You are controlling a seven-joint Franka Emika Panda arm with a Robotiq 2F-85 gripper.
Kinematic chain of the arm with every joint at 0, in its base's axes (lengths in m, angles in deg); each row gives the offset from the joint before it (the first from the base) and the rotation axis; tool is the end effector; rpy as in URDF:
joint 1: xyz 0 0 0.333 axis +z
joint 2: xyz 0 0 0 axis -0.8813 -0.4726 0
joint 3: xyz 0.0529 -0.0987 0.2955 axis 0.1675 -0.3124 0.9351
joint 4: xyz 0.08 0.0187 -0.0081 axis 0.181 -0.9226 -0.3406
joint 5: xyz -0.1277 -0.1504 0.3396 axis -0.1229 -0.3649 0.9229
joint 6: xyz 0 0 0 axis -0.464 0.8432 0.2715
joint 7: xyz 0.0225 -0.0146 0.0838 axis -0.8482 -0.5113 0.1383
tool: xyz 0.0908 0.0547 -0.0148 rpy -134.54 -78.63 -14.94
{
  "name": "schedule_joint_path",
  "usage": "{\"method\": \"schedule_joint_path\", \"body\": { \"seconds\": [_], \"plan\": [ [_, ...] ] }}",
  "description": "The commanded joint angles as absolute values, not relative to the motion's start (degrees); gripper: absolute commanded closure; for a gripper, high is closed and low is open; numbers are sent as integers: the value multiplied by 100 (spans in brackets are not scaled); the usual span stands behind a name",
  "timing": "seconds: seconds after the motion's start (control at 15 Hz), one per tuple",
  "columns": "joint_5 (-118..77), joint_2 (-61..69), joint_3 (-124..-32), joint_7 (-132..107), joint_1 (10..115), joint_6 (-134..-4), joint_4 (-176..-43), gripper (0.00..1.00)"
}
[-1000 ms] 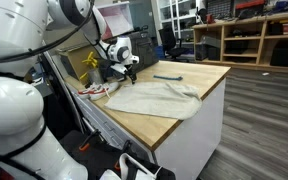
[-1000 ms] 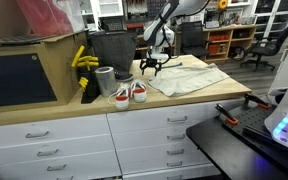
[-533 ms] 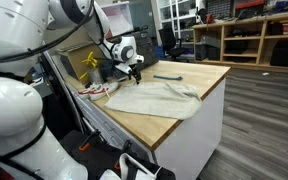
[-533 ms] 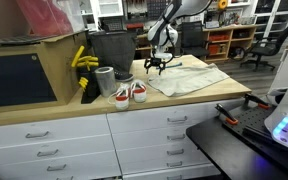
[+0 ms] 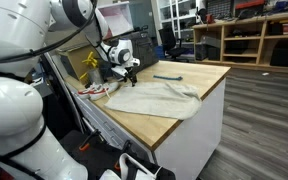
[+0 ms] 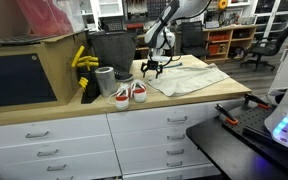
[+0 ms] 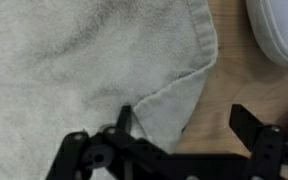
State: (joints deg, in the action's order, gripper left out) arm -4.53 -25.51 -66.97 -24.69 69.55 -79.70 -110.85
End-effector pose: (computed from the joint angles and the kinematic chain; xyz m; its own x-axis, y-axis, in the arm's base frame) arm 0.6724 0.1639 0.1535 0.9671 -0.2542 -0.0105 -0.2495 -0.9394 -0.2353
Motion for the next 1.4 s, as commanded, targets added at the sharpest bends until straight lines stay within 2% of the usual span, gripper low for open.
{"method": "schedule_joint_path", "body": {
  "seconds": [0.0,0.8,1.13,1.33],
  "plan": [
    [-311,-2556,-6602,-2351,6942,-7898,-11102,0],
    [-321,-2525,-6271,-2399,7299,-8233,-10920,0],
    [-541,-2309,-6458,-2415,7591,-9195,-11087,0],
    [-797,-2042,-6725,-2297,7550,-9247,-11231,0]
  ]
}}
